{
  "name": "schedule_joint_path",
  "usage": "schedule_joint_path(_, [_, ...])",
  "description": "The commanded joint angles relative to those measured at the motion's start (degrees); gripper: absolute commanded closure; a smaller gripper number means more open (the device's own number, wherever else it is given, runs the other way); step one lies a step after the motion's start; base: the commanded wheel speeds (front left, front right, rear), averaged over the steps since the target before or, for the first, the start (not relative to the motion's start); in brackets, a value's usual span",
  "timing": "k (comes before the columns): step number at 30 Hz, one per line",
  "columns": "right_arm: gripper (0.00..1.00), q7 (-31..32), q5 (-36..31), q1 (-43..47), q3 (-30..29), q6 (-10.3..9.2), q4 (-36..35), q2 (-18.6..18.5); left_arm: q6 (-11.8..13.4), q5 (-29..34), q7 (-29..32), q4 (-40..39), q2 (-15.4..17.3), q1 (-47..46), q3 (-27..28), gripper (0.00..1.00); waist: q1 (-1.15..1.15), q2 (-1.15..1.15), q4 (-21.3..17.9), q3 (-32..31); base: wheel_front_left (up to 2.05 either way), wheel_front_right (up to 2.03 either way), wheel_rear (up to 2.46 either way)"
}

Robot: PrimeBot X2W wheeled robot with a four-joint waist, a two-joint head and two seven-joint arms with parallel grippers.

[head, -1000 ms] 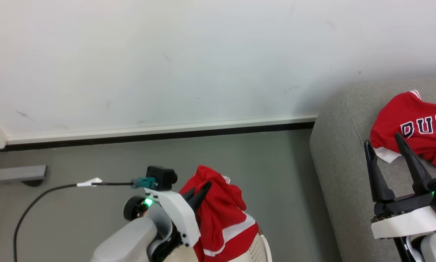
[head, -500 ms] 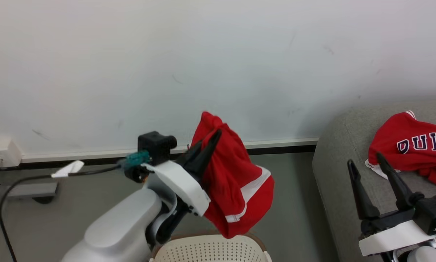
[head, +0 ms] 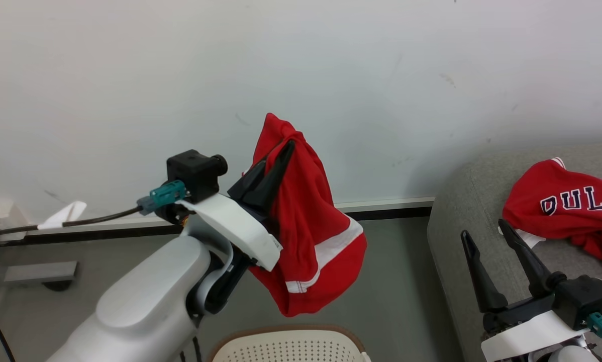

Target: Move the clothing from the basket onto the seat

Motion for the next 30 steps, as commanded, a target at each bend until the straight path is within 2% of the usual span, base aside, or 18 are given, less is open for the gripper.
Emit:
schedule_joint_path(1, [0.00, -0.2, 0.3, 0.3, 0.4, -0.13, 0.1, 0.0, 0.3, 0.4, 0.0, -0.3, 0.5, -0.1, 0.1, 1.00, 0.00, 0.00, -0.1, -0.1, 0.00, 0.00, 0.00])
schedule_joint_path(9, [0.00, -0.2, 0.6, -1.0, 3.1, -0.13, -0.1, -0.3, 0.4, 0.0, -0.5, 0.3, 0.4, 0.3, 0.6, 1.00, 0.00, 0.00, -0.4, -0.2, 0.00, 0.00, 0.00])
schedule_joint_path(18, [0.00, -0.2, 2.0, -2.9, 10.5, -0.13, -0.6, 0.7, -0.2, -0.6, -0.7, 1.7, -0.5, -0.3, 0.4, 1.00, 0.00, 0.00, 0.2, -0.2, 0.00, 0.00, 0.00])
schedule_joint_path(26, [0.00, -0.1, 4.9, -7.3, 22.7, -0.13, 2.0, 0.7, -0.5, -0.4, -0.4, 2.2, -1.2, -1.4, 0.1, 1.00, 0.00, 0.00, 1.1, -0.2, 0.00, 0.00, 0.00])
schedule_joint_path(30, [0.00, -0.1, 7.1, -10.0, 27.4, -0.13, 4.3, 2.4, -0.6, -0.2, -0.3, 2.5, -1.8, -2.0, -0.3, 1.00, 0.00, 0.00, 1.8, -0.1, 0.00, 0.00, 0.00])
